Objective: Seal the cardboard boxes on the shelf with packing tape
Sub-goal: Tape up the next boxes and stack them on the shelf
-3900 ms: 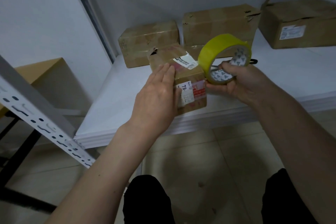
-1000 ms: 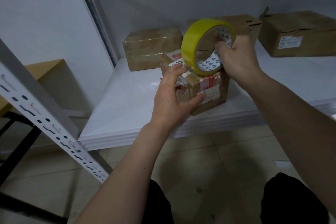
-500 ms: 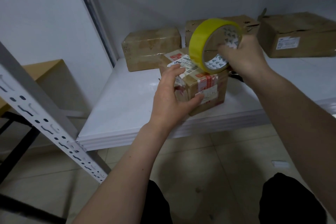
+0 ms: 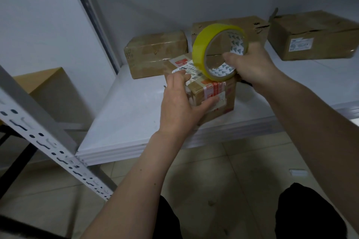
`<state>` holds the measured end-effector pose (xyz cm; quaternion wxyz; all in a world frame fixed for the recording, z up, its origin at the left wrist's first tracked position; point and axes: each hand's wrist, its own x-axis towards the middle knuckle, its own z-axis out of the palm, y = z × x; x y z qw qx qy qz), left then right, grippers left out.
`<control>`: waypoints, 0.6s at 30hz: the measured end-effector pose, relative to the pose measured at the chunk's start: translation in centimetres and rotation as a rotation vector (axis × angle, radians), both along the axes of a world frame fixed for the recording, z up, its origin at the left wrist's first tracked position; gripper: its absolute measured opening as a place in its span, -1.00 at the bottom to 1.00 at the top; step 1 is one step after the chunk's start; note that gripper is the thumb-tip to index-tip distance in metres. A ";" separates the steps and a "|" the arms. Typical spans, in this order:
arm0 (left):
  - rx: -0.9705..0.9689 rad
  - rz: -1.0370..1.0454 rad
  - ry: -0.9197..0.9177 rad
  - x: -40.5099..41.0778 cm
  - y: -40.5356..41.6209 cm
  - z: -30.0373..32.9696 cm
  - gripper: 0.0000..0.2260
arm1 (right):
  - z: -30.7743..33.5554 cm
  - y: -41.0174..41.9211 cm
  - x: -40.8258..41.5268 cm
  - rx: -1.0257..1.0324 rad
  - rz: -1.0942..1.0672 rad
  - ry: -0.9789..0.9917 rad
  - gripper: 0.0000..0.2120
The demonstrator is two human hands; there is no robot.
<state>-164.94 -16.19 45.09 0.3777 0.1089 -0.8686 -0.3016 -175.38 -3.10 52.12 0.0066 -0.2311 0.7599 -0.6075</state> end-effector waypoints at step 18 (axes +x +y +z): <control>0.060 0.007 -0.012 0.3 0.6 0.1 -0.31 | -0.7 0.8 -1.2 -0.266 -0.043 -0.184 -0.88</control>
